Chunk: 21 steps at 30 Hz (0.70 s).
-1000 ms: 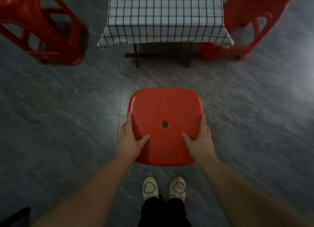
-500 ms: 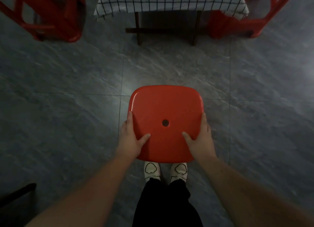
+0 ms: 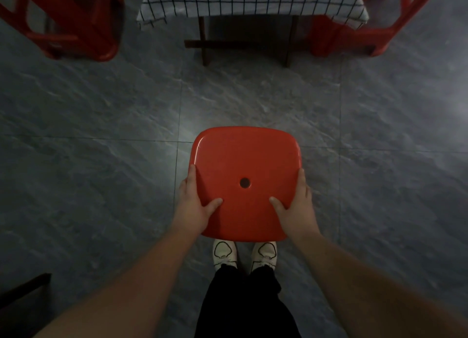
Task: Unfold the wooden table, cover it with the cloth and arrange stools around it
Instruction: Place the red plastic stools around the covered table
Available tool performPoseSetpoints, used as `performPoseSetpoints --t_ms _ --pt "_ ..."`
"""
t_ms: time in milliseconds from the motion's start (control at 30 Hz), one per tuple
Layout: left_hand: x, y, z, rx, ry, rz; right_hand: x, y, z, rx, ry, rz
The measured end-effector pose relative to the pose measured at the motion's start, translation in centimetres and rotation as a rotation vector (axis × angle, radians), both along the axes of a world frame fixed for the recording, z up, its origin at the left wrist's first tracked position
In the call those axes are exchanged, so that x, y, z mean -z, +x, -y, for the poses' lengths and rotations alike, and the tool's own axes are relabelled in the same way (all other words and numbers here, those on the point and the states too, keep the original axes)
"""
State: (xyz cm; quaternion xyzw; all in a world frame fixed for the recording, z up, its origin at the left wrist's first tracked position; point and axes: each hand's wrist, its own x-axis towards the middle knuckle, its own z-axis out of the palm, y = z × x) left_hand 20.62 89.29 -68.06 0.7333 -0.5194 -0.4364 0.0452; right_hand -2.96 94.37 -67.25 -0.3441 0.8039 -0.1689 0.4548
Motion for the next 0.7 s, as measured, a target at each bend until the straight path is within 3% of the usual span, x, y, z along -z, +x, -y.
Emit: performPoseSetpoints --t_ms 233,400,533,700 --pt "0.0 0.2 0.3 0.064 0.025 0.039 0.1 0.2 0.3 -0.043 0.025 -0.030" --pt "-2.5 -0.7 1.4 0.150 0.111 0.204 -2.6 0.3 1.6 -0.164 0.141 -0.146" --pt "-9.2 -1.1 3.2 0.184 0.009 0.175 -9.5 0.6 3.6 -0.249 0.108 -0.208" --pt "-22.7 -0.7 5.7 0.226 -0.187 0.171 -22.3 1.1 5.4 -0.319 -0.027 -0.307"
